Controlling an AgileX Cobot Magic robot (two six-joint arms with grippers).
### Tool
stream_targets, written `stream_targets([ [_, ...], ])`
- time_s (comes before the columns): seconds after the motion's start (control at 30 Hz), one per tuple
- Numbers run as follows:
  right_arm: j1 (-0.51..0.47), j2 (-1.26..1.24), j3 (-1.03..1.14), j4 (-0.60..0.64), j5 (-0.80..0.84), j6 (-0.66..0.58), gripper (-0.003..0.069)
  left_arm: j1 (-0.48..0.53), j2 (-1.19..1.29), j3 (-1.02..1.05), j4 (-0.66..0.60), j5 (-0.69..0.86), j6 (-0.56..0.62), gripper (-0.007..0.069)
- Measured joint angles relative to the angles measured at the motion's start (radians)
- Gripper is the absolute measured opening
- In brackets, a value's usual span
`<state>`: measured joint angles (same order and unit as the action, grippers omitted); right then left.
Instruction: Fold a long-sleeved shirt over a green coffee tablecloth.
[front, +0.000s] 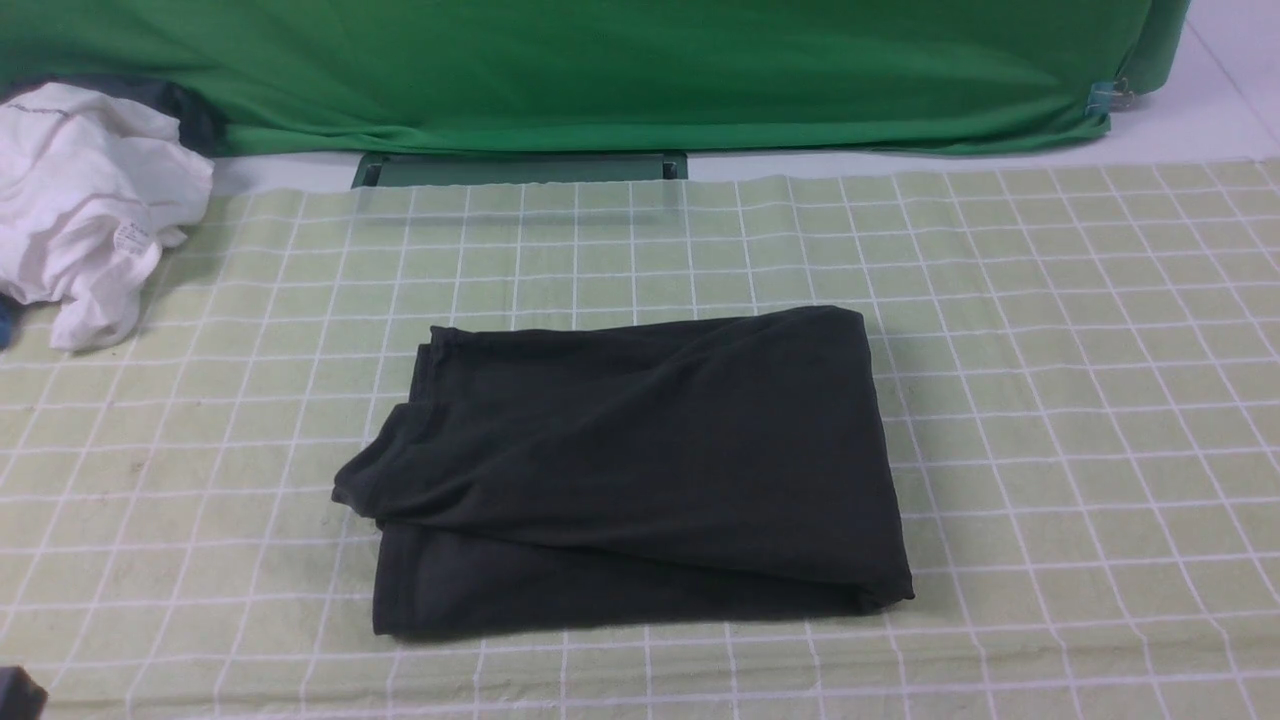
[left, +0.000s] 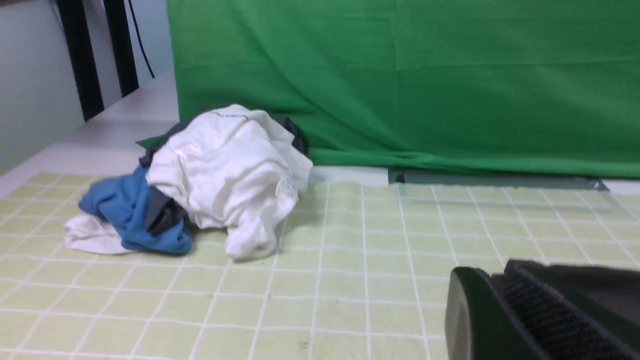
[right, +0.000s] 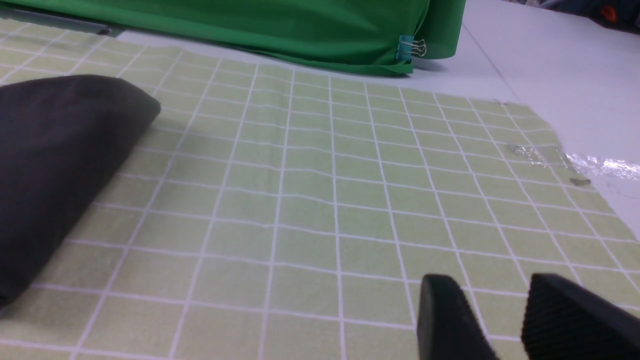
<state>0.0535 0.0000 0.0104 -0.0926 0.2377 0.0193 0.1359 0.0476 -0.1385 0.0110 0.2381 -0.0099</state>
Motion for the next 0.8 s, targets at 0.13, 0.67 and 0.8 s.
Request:
stream_targets([
  [0.13, 0.000, 0.000, 0.000, 0.000, 0.000, 0.000, 0.0237, -0.078, -0.044, 0.091, 0.038, -0.061, -0.035, 0.0087],
  [0.67, 0.000, 0.000, 0.000, 0.000, 0.000, 0.000, 0.0238, -0.108, -0.048, 0.143, 0.023, -0.001, -0.039, 0.0099],
  [0.8, 0.000, 0.000, 0.000, 0.000, -0.001, 0.000, 0.0238, -0.115, -0.048, 0.143, 0.021, -0.001, -0.039, 0.0104],
])
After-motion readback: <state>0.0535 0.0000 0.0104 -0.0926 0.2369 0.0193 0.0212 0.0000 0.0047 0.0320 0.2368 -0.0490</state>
